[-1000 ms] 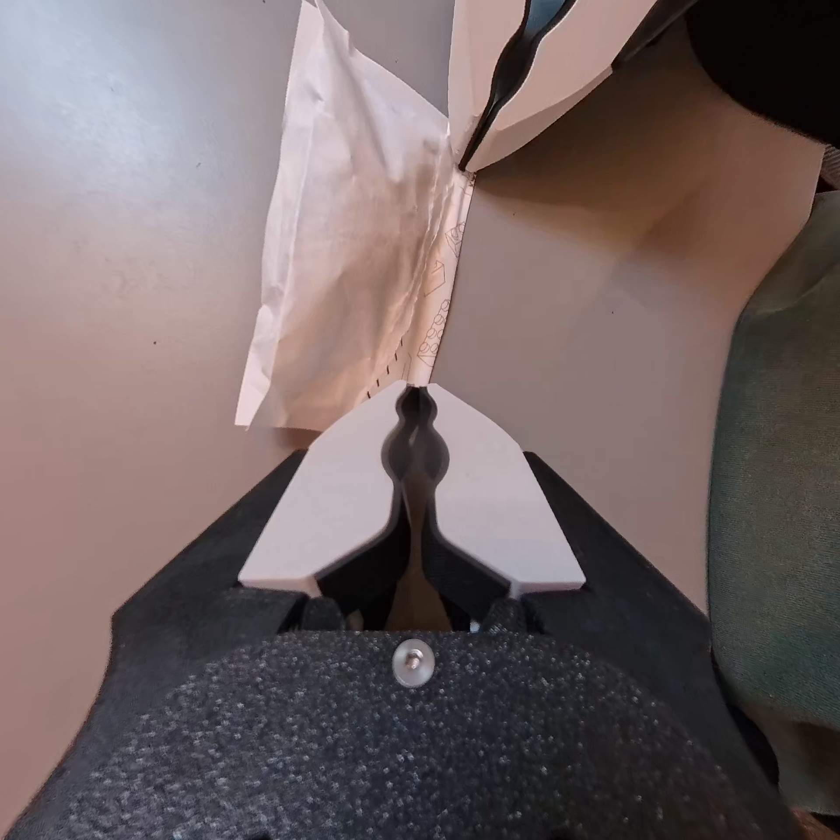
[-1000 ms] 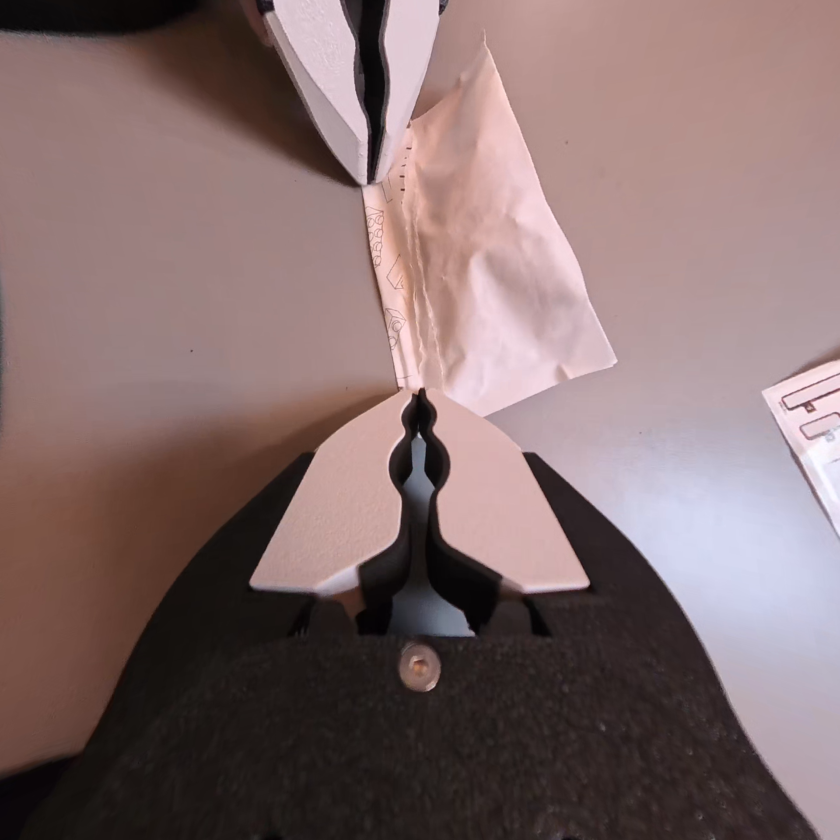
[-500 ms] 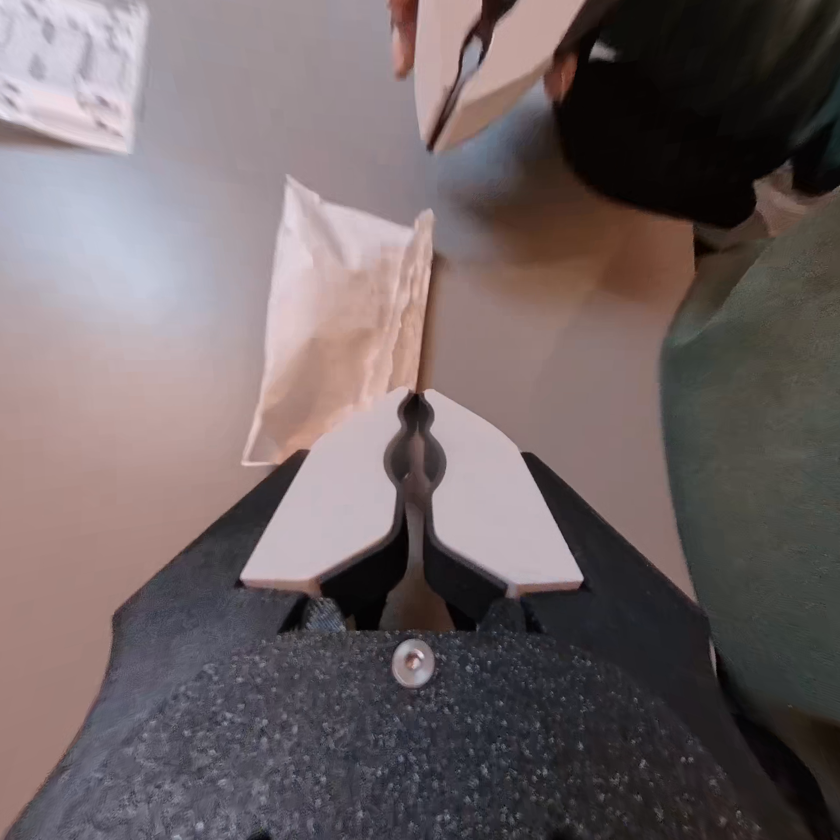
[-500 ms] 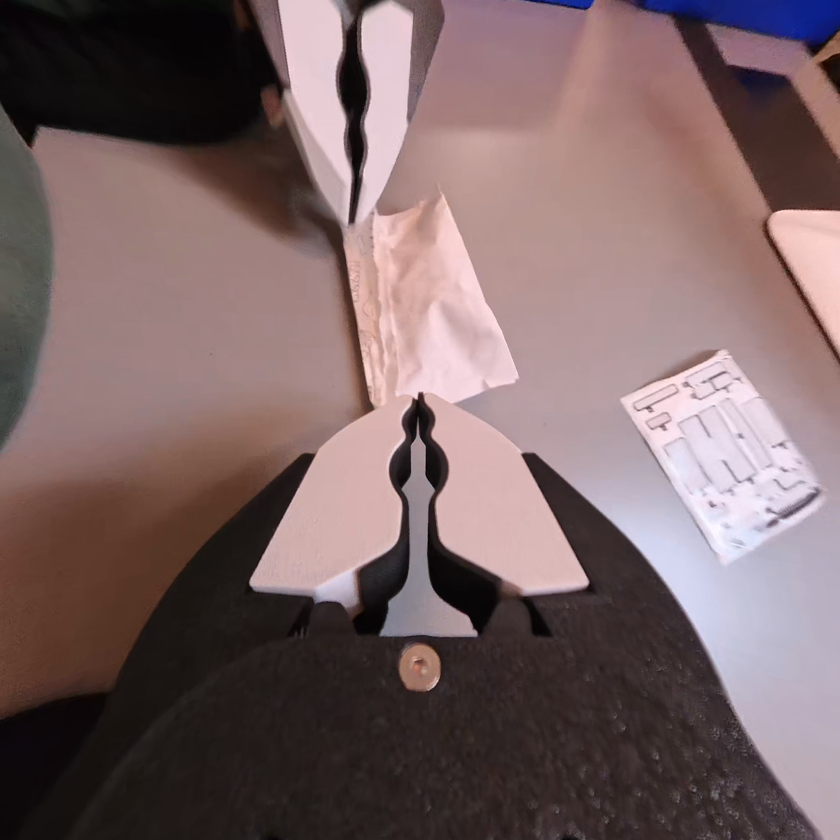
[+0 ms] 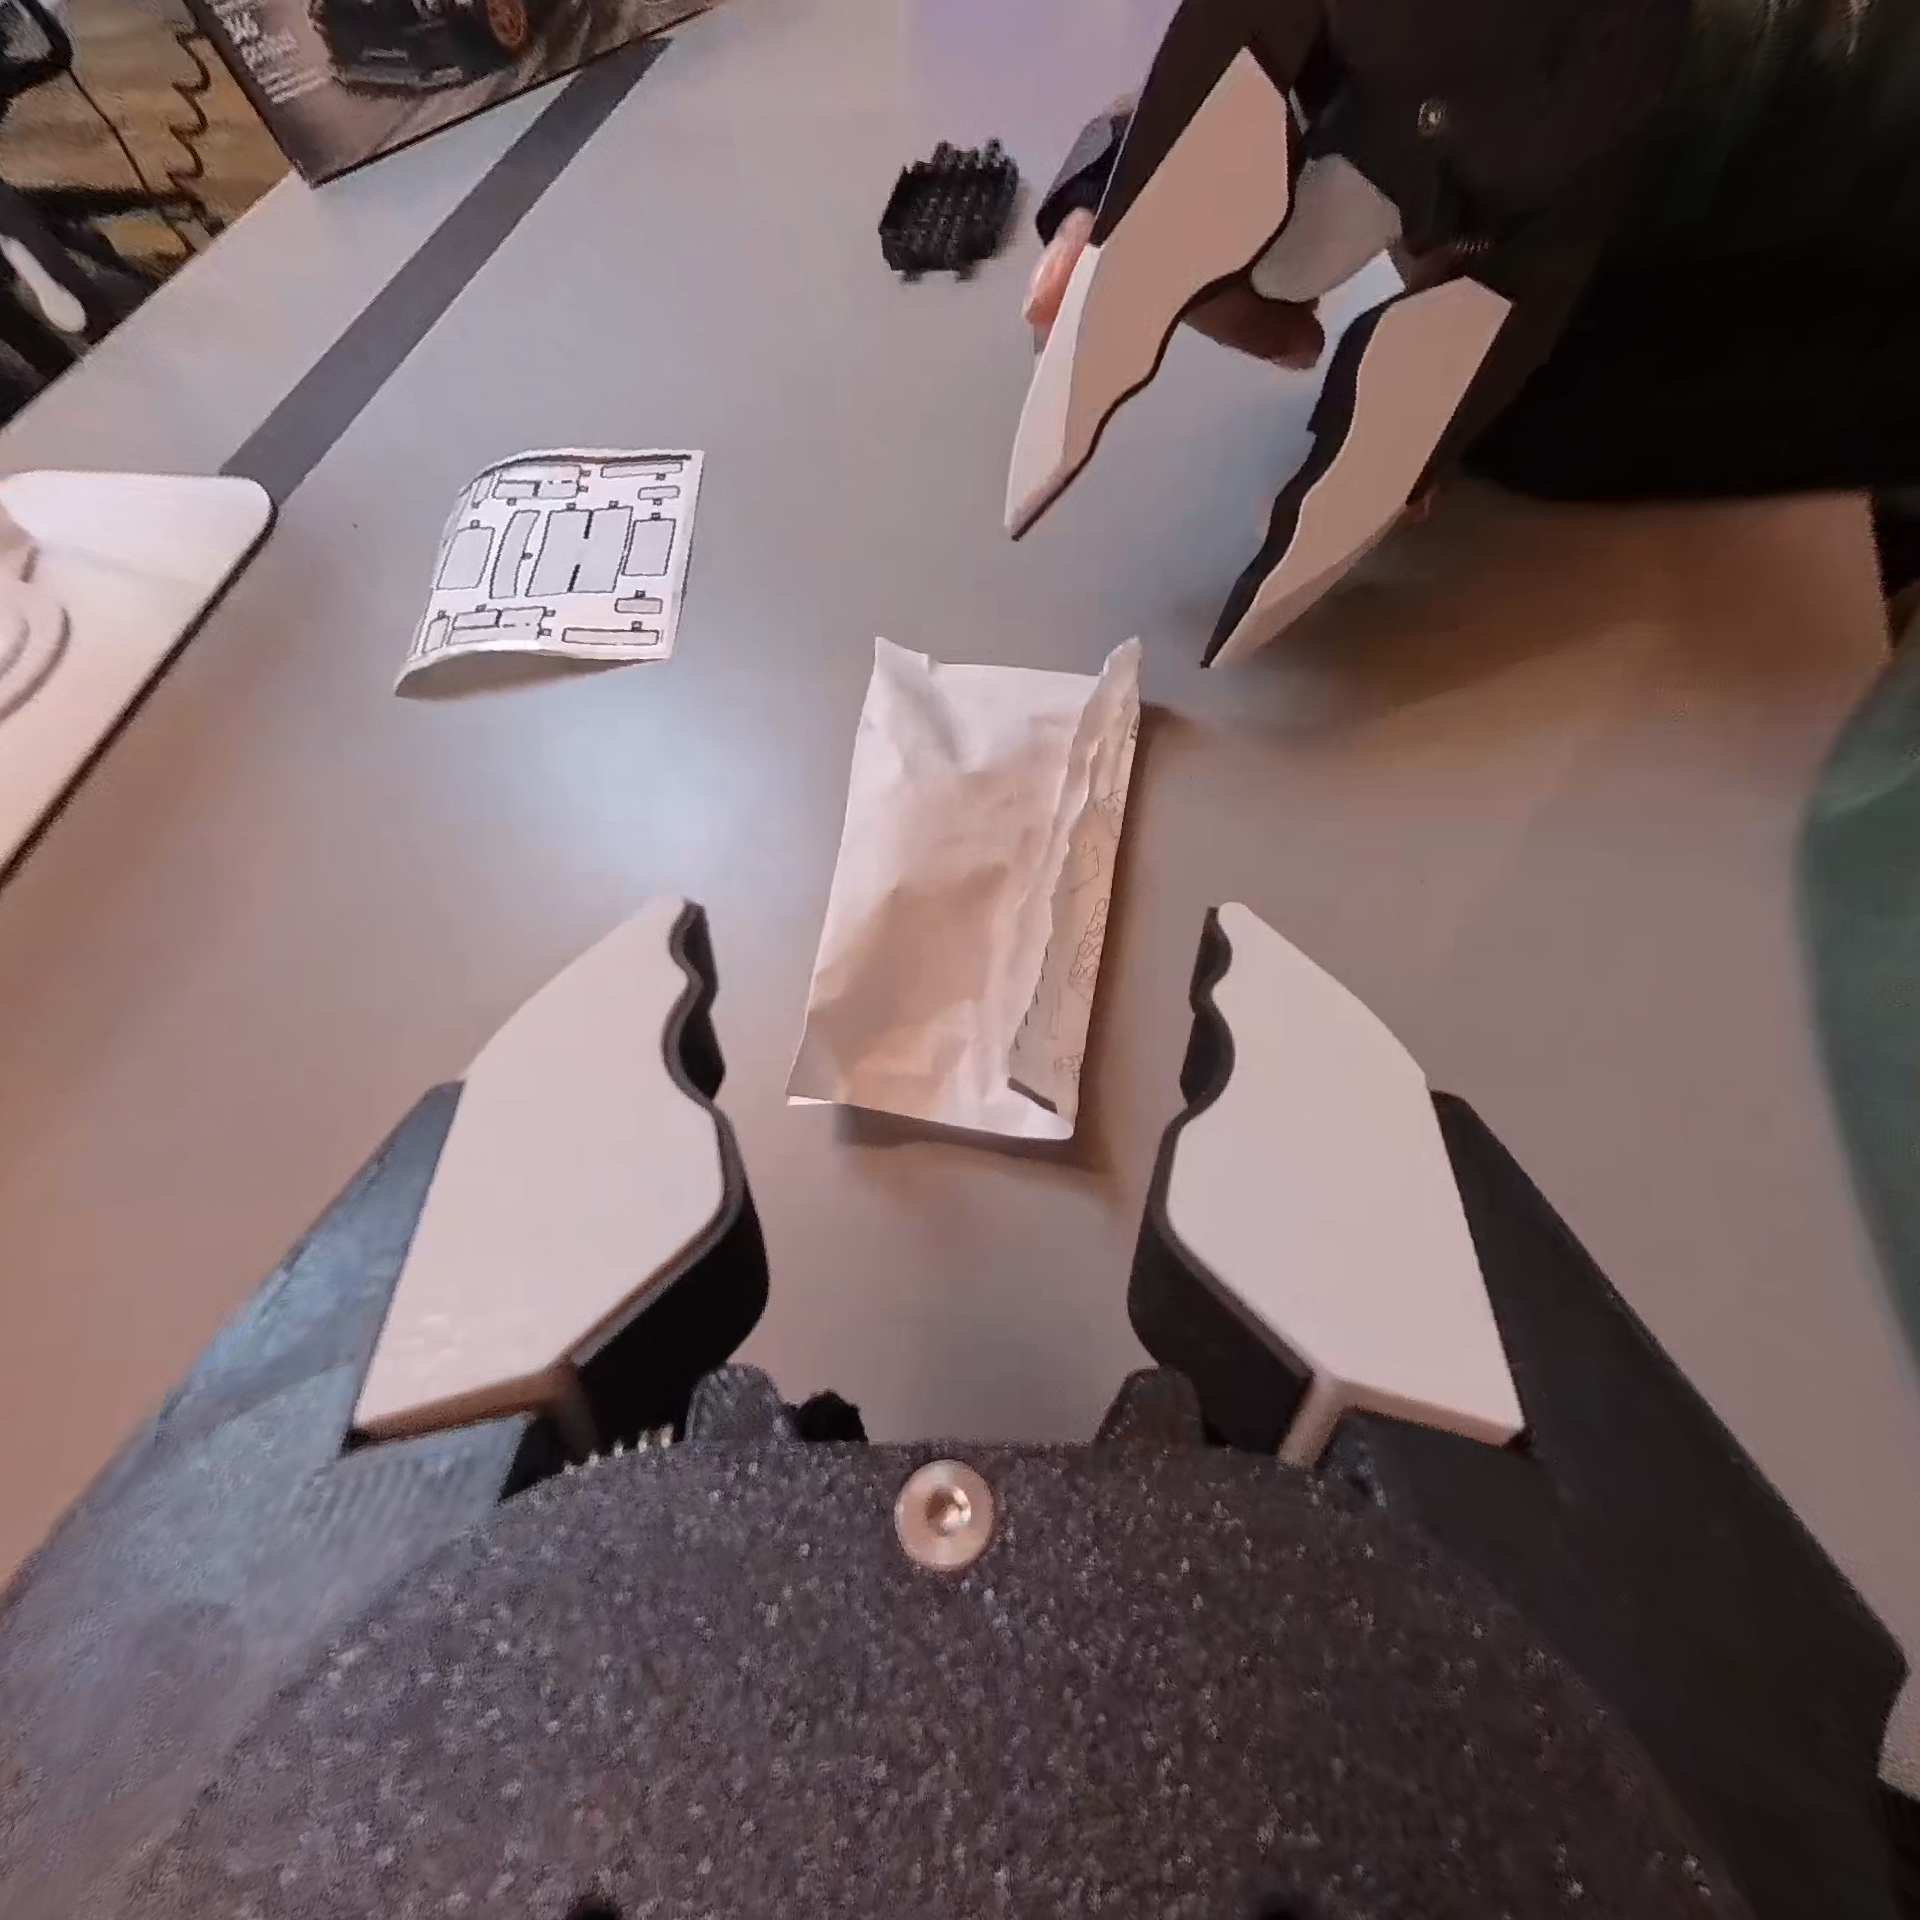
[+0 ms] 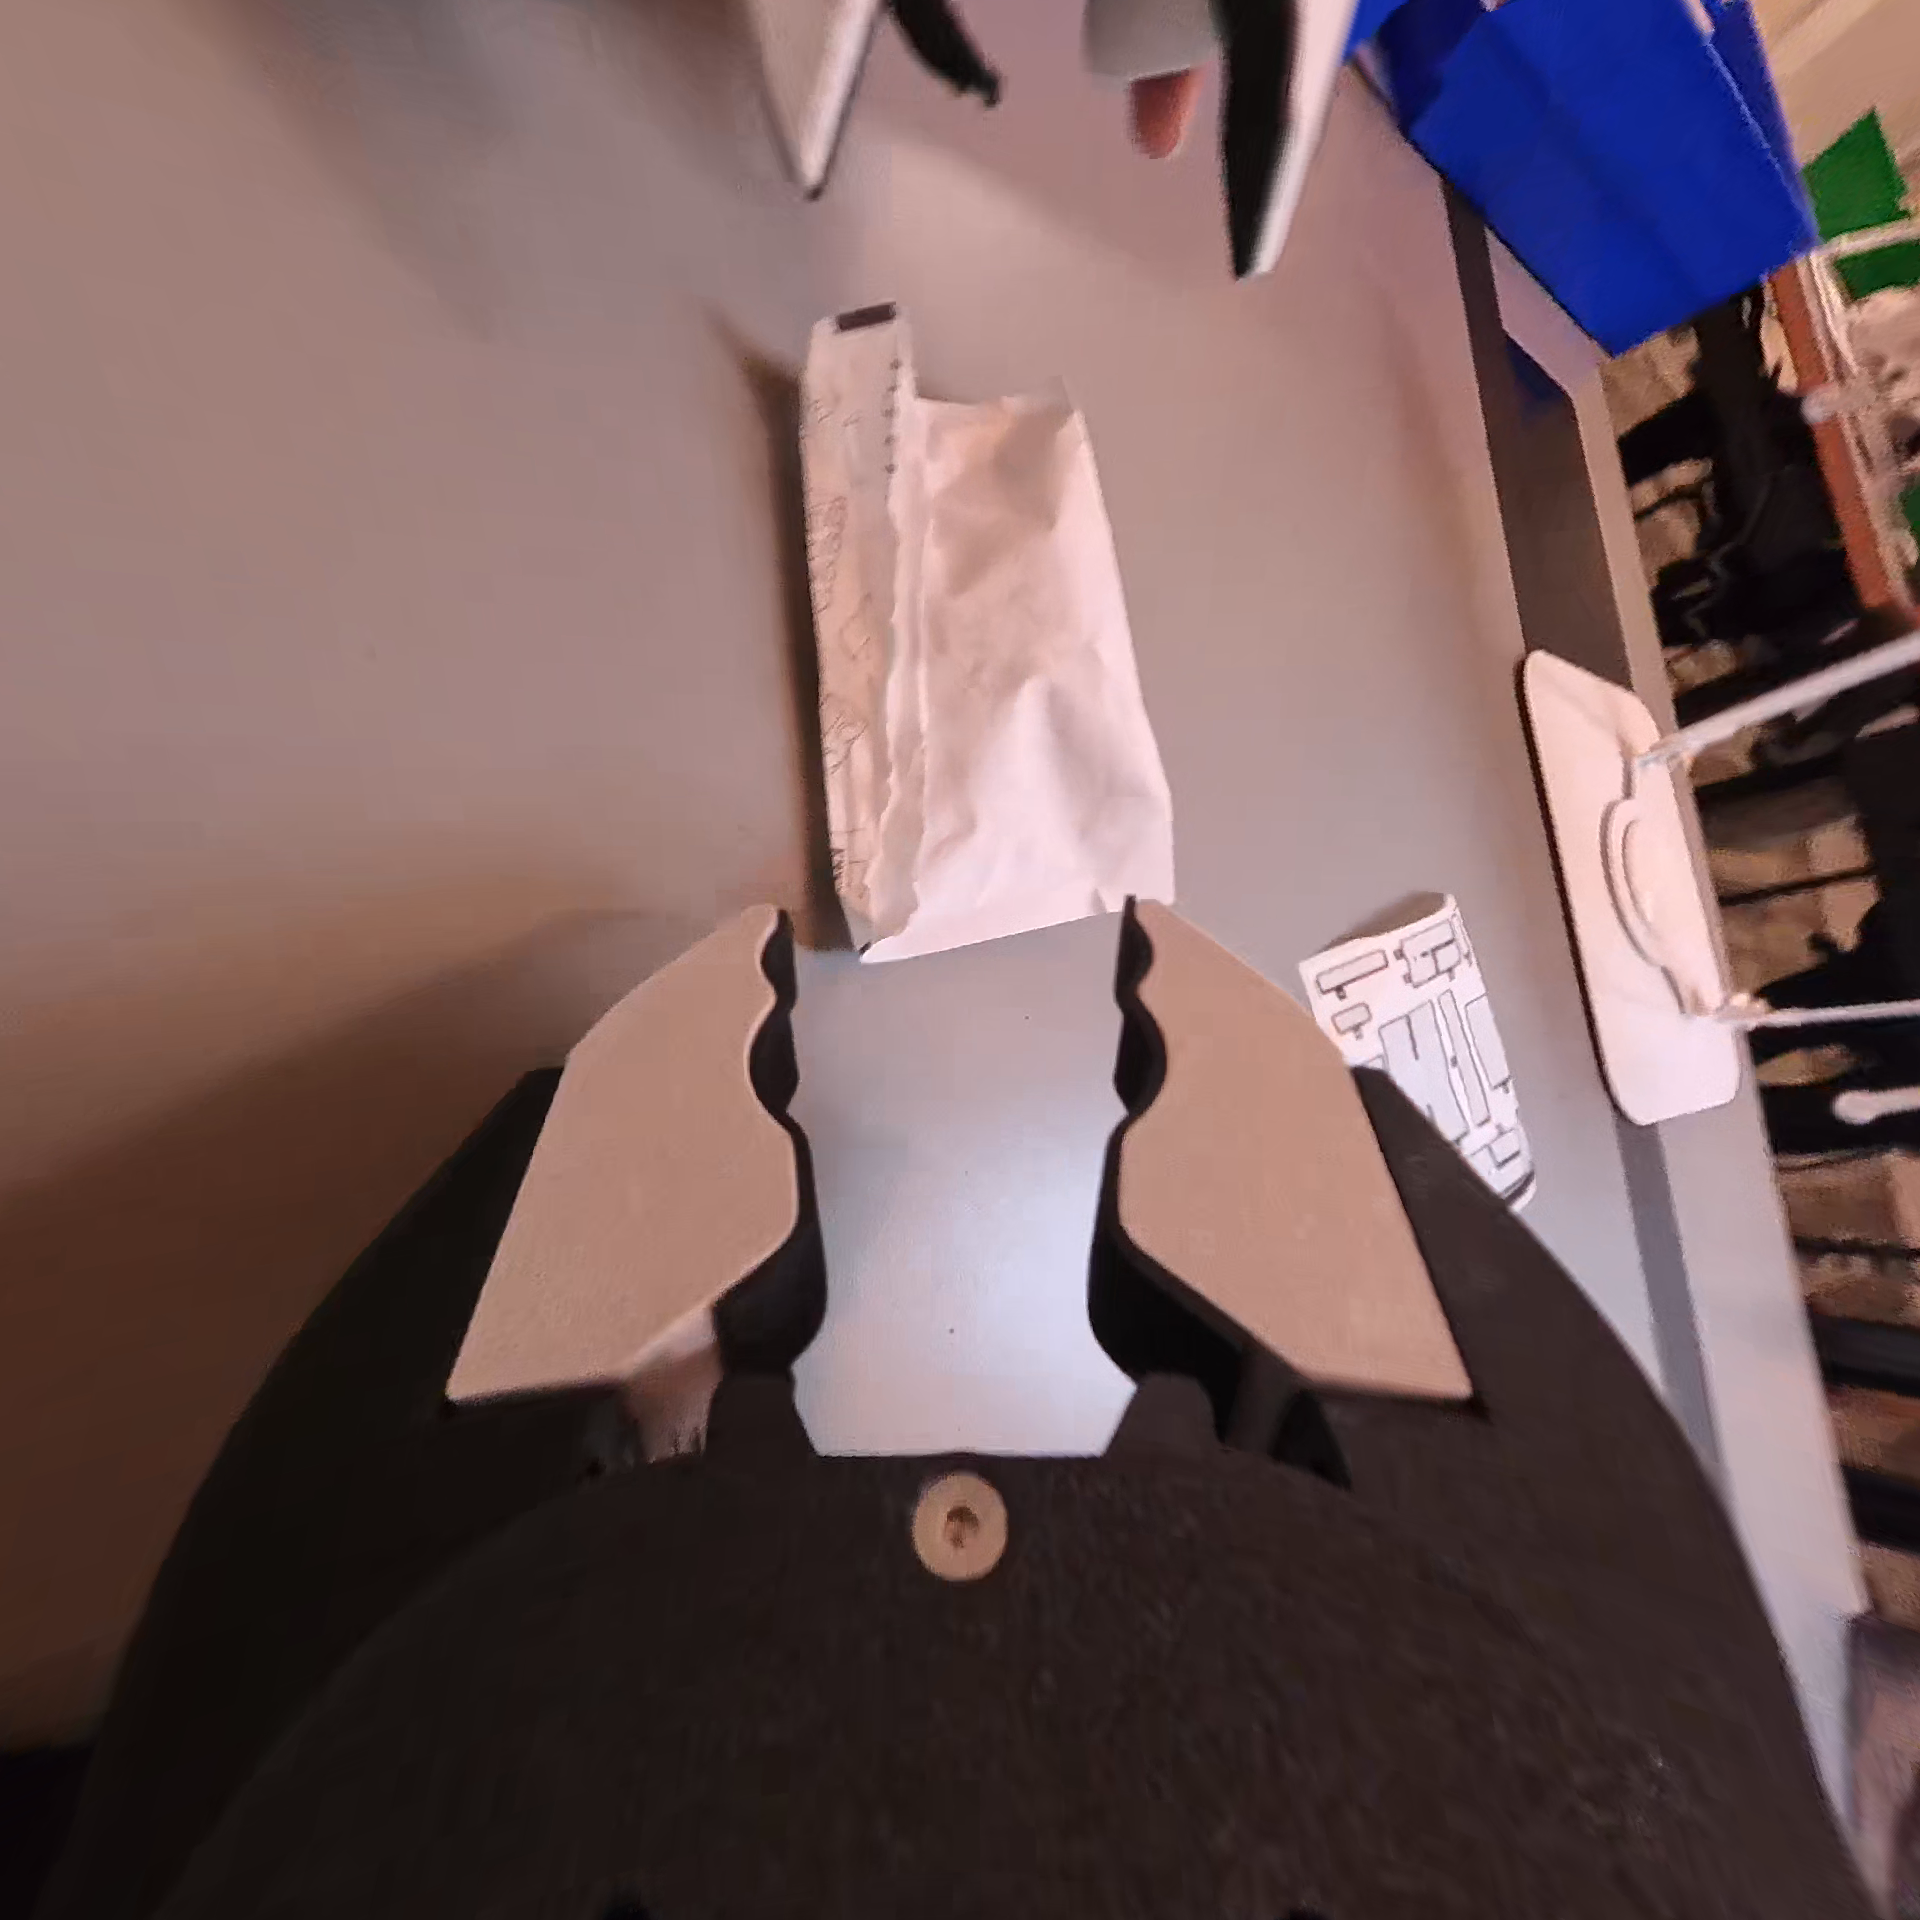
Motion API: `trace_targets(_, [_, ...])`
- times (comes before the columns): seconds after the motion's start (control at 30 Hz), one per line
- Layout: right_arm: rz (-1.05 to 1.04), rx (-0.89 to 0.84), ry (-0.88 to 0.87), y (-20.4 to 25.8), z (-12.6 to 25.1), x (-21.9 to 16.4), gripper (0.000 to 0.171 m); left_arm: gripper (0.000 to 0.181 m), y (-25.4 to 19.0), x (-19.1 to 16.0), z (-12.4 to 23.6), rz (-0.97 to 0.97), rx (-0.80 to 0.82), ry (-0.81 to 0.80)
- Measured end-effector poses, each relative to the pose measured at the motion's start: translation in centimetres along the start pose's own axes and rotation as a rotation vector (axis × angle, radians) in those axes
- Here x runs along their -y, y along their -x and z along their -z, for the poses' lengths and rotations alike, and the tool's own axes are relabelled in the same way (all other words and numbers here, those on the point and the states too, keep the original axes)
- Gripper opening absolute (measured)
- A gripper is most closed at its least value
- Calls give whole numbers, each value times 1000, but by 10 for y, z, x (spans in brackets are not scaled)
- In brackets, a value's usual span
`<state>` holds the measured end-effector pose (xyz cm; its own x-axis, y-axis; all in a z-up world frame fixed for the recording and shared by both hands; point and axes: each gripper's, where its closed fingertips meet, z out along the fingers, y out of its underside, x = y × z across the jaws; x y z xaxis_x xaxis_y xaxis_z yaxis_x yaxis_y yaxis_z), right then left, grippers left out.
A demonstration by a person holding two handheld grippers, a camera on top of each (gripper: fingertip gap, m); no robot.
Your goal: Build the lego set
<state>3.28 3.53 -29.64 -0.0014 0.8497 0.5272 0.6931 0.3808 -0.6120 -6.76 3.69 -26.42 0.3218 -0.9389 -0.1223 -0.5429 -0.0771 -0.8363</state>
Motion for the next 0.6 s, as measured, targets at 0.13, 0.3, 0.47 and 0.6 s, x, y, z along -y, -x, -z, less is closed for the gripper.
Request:
trace_targets(0.13, [144,22,55,11,-13,-7,46,79,-6,-2,-5,-45,-26,15])
trace_targets(0.3, [209,36,83,6,-28,-11,15,75,-13,-3,-10,-79,-51,19])
trace_targets(0.47, [-19,94,6,2,-22,3,13,72,-16,4,-9,-116,-33,-12])
trace_targets(0.6, [-439,368,-53,2,-2,18,12,66,-15,12,-12,-253,52,2])
